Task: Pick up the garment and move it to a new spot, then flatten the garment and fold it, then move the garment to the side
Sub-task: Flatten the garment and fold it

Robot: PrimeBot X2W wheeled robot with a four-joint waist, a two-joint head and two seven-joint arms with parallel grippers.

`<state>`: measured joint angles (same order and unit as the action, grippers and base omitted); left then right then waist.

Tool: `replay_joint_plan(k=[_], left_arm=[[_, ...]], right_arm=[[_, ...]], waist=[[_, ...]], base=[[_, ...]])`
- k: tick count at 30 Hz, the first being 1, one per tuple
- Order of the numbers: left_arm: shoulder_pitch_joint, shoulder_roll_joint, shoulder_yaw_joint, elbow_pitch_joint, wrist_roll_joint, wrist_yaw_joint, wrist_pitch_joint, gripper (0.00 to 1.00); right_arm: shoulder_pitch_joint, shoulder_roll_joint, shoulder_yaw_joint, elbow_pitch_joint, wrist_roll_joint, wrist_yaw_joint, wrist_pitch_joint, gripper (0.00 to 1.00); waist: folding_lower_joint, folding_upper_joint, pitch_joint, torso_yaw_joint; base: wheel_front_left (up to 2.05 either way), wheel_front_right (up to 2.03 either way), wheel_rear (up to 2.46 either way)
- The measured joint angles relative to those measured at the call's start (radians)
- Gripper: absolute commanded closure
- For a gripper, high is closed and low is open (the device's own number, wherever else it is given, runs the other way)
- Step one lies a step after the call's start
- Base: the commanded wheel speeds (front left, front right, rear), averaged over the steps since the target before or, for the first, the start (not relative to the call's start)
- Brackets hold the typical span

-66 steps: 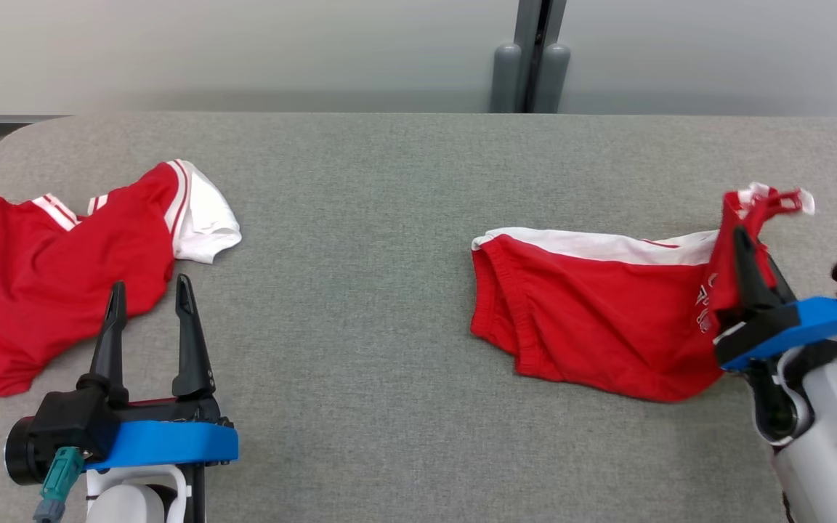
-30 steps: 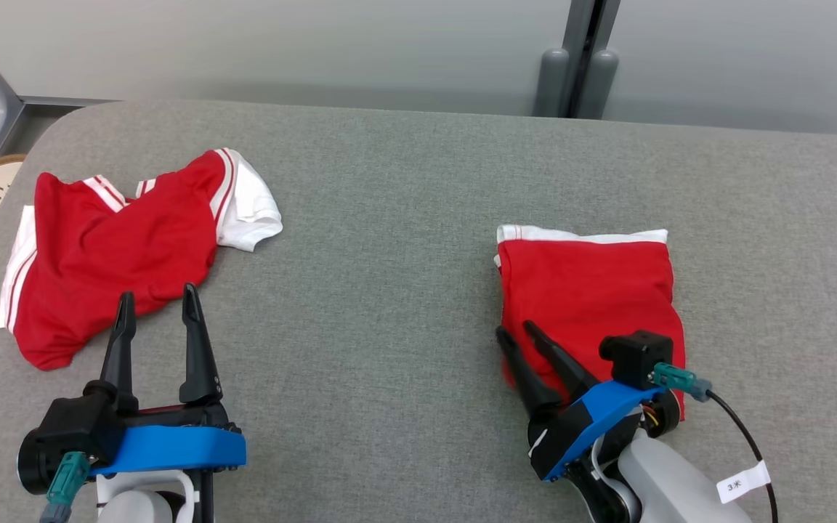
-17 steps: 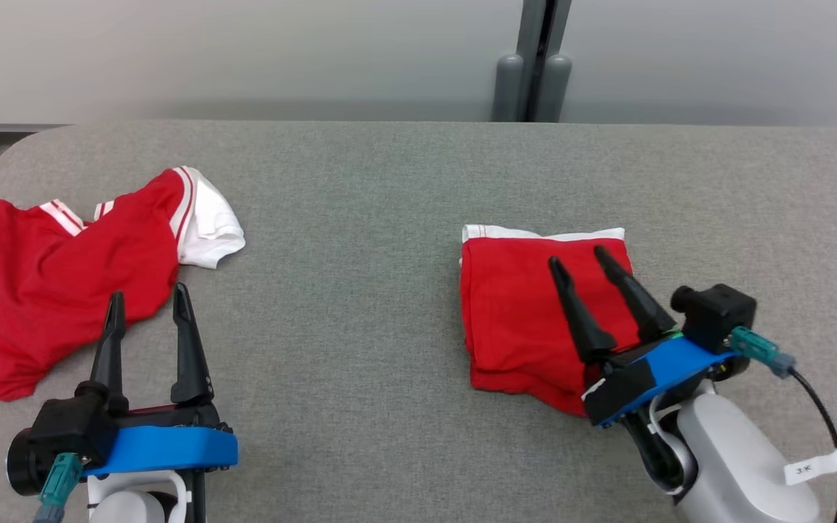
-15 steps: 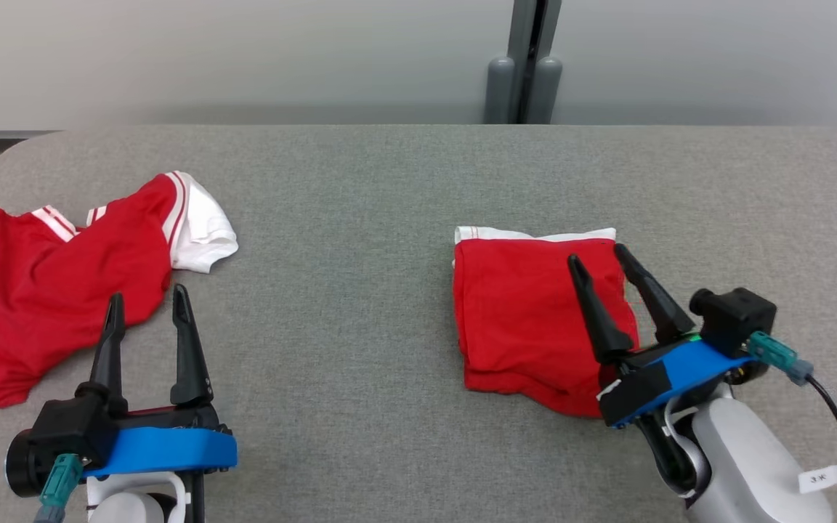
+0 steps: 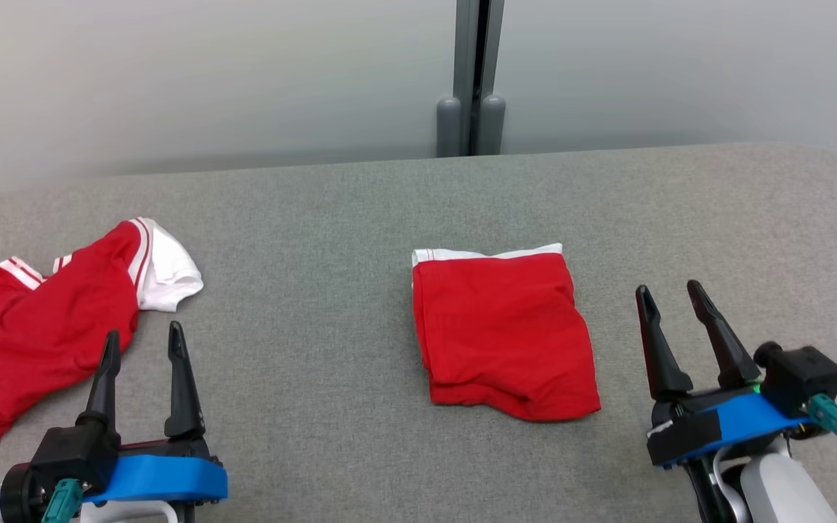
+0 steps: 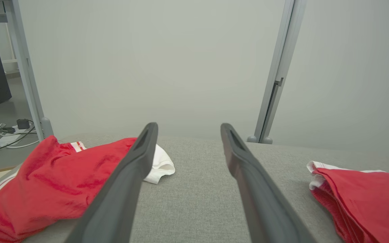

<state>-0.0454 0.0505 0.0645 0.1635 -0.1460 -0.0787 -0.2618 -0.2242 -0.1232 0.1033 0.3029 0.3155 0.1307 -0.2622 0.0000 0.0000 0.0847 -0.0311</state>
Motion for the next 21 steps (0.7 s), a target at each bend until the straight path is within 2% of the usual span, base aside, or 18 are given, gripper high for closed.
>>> replay_joint_plan(k=[11,21], left_arm=[[0.05,0.0,-0.002,0.016,0.017,0.011,0.0,0.0],[0.062,0.0,-0.017,0.023,0.023,0.017,0.0,0.0]], right_arm=[[0.129,0.048,-0.07,-0.058,-0.078,0.0,0.002,0.0],[0.148,0.061,-0.088,-0.069,-0.105,0.0,0.02,0.0]], waist=[[-0.0001,0.0,-0.053,-0.009],[0.0,0.0,-0.057,0.014]], base=[[0.0,0.0,0.0],[0.0,0.0,0.0]])
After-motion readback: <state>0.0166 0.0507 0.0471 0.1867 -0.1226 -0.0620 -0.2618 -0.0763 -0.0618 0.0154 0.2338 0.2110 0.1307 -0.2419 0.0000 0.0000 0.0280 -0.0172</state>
